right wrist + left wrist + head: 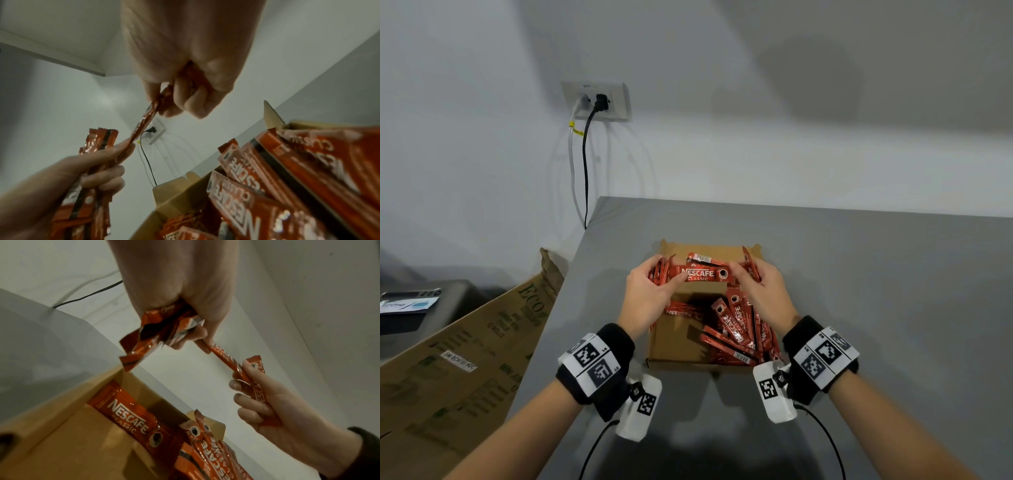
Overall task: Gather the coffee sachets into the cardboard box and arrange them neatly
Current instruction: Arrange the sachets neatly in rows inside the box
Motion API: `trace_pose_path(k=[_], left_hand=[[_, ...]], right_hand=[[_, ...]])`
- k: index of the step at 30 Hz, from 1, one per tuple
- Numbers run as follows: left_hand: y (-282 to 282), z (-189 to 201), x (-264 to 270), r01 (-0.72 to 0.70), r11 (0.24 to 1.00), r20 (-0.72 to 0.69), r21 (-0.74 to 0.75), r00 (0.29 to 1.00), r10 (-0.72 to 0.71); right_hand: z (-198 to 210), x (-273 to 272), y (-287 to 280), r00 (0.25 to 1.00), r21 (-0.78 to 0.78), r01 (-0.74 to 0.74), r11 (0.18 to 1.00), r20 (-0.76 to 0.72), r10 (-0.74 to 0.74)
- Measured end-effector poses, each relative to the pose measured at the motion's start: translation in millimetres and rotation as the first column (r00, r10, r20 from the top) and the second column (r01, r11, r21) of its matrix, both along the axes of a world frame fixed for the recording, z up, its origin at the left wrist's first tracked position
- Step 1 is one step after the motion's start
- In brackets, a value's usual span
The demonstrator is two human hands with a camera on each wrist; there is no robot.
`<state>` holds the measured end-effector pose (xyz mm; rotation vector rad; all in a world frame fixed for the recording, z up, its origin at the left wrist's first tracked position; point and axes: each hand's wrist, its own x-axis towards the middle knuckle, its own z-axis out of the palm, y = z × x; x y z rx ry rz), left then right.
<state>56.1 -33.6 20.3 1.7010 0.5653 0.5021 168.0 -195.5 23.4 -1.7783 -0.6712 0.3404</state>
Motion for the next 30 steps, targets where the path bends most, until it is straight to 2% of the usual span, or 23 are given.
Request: trace_pose_path(k=[4,6,10,14,17,20,23,26,30], left_hand=[[1,0,-3,-0.025,1.000,0.040,-0.001,0.999,0.025],[2,-2,-3,-0.030,1.000,0.038,0.002,0.999,0.030],[-2,-1,-4,-0.019,1.000,0.046,0.003,0.999,0.019],[-4,0,-3,-0.111,0.987,0.084,0.114,0.991,0.102],[-9,4,-1,-0.044,0.986,0.059,0.163,0.998,0.035],[-15,9,1,-0.007,0.994,0.050,0.111,0.999,0.001],[-18,15,0,0.061,0.996,0.074,0.060,0.995,-0.065],[-23,18,0,0.157,0.984,0.048,0.090,0.986,-0.161],[-20,13,4,0.099,0.988,0.003,0.122,0.995,-0.100]], right_hand=[[-7,3,-3,0.948,0.142,0.305,0.942,0.047,-0.314],[-5,2,-5,0.935,0.221,0.328,0.918,0.060,-0.349],[0,-1,-1,0.957,0.191,0.251,0.949,0.102,-0.273],[3,3,4,0.961,0.200,0.273,0.941,-0.018,-0.275],[8,-2,6,0.983,0.192,0.181,0.965,-0.077,-0.169],[13,-7,11,0.996,0.126,0.028,0.992,-0.092,-0.016],[16,-9,14,0.997,0.045,-0.023,0.999,-0.066,0.026],[20,-14,16,0.998,-0.026,-0.050,0.998,-0.033,0.049],[20,-17,18,0.998,-0.046,-0.060,0.997,0.002,0.060]])
